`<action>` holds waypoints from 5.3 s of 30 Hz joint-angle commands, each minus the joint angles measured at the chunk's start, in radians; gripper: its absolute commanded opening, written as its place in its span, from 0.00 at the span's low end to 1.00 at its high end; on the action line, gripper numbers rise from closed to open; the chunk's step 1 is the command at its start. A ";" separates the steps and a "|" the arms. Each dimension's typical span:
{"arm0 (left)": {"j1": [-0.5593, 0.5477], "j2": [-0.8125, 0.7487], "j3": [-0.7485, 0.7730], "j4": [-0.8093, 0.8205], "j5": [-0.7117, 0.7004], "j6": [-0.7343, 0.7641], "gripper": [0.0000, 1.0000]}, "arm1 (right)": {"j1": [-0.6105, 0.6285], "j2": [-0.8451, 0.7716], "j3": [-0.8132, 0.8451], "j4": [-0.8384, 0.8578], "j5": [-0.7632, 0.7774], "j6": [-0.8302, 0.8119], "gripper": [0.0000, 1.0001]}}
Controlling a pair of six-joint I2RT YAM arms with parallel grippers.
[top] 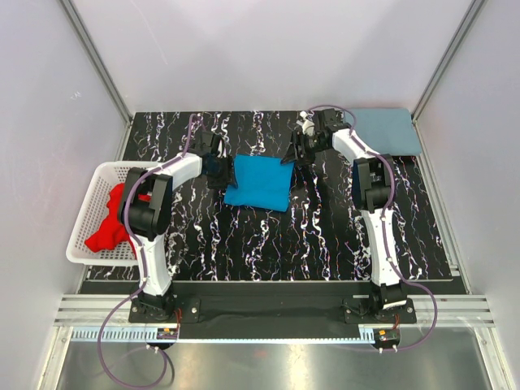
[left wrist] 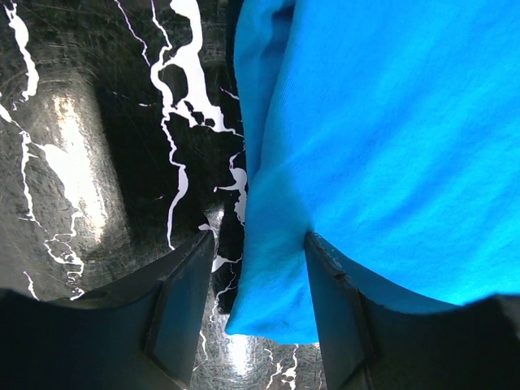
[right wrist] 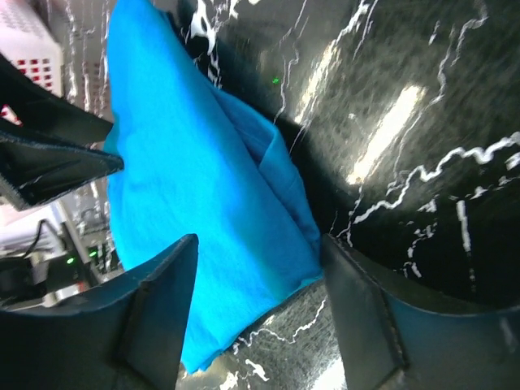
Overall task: Fold and stack the t-shirts
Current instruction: Neatly place the folded tshirt to the corner
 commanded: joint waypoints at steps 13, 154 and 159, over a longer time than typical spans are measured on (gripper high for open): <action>0.021 -0.129 0.038 -0.089 0.045 0.030 0.57 | -0.058 -0.021 -0.181 0.186 -0.138 0.089 0.06; 0.001 -0.828 -0.396 -0.045 0.207 0.137 0.59 | -0.375 -0.352 0.121 0.245 0.774 -0.331 0.33; 0.001 -0.847 -0.390 -0.040 0.207 0.133 0.60 | -0.392 -0.362 0.015 0.240 0.733 -0.268 0.22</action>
